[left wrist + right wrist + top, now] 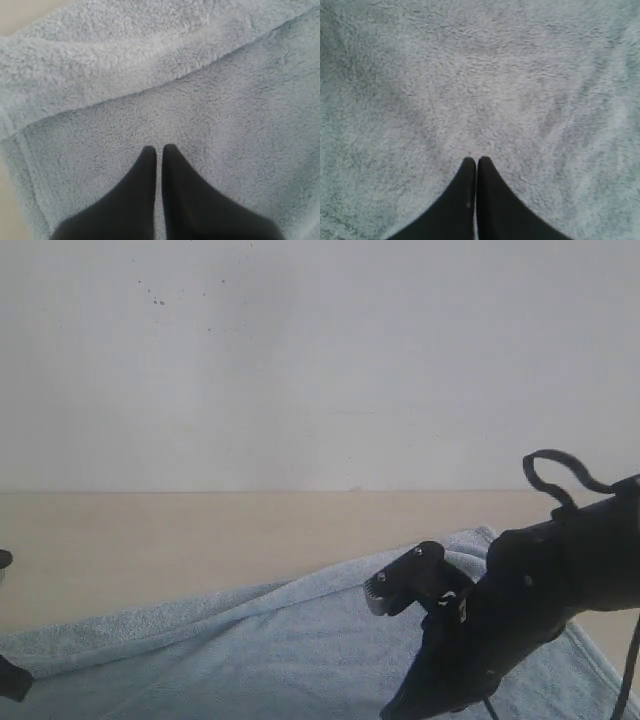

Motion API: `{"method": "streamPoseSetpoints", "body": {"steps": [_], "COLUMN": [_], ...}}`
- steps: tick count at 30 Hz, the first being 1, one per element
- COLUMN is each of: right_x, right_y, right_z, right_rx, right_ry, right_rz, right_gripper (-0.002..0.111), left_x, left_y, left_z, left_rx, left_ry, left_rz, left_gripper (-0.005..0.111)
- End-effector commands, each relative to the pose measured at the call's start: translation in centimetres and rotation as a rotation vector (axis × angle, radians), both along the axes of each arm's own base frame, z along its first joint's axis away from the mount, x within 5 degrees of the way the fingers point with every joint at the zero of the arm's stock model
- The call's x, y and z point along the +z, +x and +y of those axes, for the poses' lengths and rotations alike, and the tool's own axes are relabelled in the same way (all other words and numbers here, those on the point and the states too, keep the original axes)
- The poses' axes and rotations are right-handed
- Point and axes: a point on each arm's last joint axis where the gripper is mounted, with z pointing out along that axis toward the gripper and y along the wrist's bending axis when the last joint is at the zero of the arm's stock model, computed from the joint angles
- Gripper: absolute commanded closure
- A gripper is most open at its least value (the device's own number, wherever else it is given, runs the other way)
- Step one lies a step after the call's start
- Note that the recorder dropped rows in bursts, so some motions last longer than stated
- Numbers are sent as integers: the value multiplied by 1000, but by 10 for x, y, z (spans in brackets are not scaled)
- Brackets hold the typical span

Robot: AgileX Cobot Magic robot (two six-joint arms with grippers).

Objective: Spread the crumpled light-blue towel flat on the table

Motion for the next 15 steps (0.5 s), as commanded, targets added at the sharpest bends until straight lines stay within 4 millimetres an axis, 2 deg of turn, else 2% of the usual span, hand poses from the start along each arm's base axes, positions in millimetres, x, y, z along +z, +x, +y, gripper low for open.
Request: {"method": "streamPoseSetpoints", "body": {"steps": [1,15], "right_x": [-9,-28], "right_y": [-1,-2], "right_z": [9,9], "right_rx": [28,34], "right_ry": [-2,-36], "right_rz": [-1,55], "right_gripper": [108,108], "left_x": [-3,-3], "left_y": [5,13], "left_z": [0,-2], "left_rx": [7,-4], "left_ry": [-10,-24], "left_rz": [-36,-110], "left_gripper": [103,103]}}
